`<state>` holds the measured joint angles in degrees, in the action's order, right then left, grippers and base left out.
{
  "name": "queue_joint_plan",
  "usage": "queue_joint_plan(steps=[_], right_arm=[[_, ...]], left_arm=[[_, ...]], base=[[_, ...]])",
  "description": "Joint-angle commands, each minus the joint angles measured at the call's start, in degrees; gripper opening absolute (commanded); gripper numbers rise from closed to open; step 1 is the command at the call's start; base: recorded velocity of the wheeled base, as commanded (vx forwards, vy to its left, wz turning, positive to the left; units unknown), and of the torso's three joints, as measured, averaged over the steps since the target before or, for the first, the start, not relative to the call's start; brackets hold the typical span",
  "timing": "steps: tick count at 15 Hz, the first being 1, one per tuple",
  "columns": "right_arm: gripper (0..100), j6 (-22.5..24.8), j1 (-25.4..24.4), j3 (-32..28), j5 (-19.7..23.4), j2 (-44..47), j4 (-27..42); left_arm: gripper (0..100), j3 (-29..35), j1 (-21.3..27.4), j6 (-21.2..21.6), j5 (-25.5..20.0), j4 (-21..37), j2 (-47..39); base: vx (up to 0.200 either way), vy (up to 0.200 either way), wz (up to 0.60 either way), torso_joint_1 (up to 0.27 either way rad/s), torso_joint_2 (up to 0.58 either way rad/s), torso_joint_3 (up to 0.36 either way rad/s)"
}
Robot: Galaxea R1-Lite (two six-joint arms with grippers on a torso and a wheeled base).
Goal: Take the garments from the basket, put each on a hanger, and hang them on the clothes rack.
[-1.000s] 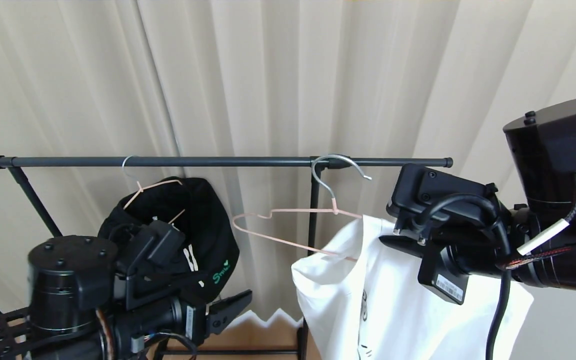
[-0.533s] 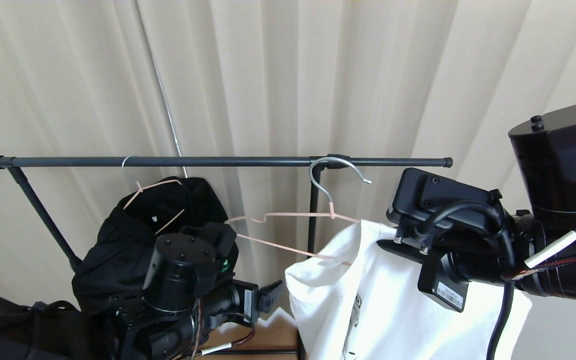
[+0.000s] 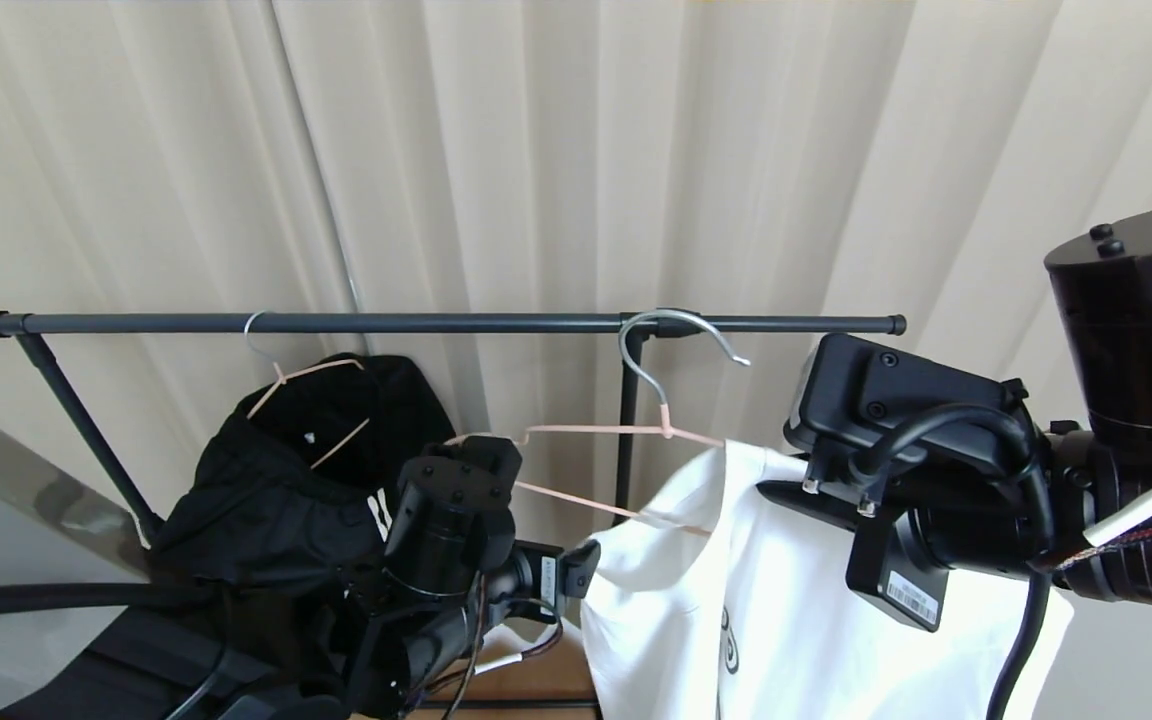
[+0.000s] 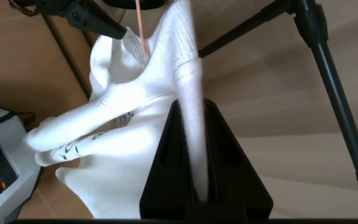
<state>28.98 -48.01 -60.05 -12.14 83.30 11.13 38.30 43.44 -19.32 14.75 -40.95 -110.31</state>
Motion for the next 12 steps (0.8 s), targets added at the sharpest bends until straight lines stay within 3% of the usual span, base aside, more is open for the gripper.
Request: queue_joint_plan(steps=[1, 11, 12], right_arm=[[0, 0.03, -0.60, 0.46, 0.10, -0.94, -0.06], [0, 0.03, -0.60, 0.72, 0.10, -2.61, 0.03], [0, 0.03, -0.60, 1.16, 0.10, -2.97, 0.03]], left_arm=[[100, 1.25, 0.25, -0.01, 1.77, -0.18, -2.80], [100, 1.78, 2.71, 0.07, 3.79, -0.98, -5.09], [0, 1.42, 2.71, 0.07, 5.02, -0.98, -5.09]], base=[[0.000, 0.000, 0.00, 0.000, 0.00, 0.000], [0.000, 0.000, 0.00, 0.000, 0.00, 0.000], [0.000, 0.000, 0.00, 0.000, 0.00, 0.000]])
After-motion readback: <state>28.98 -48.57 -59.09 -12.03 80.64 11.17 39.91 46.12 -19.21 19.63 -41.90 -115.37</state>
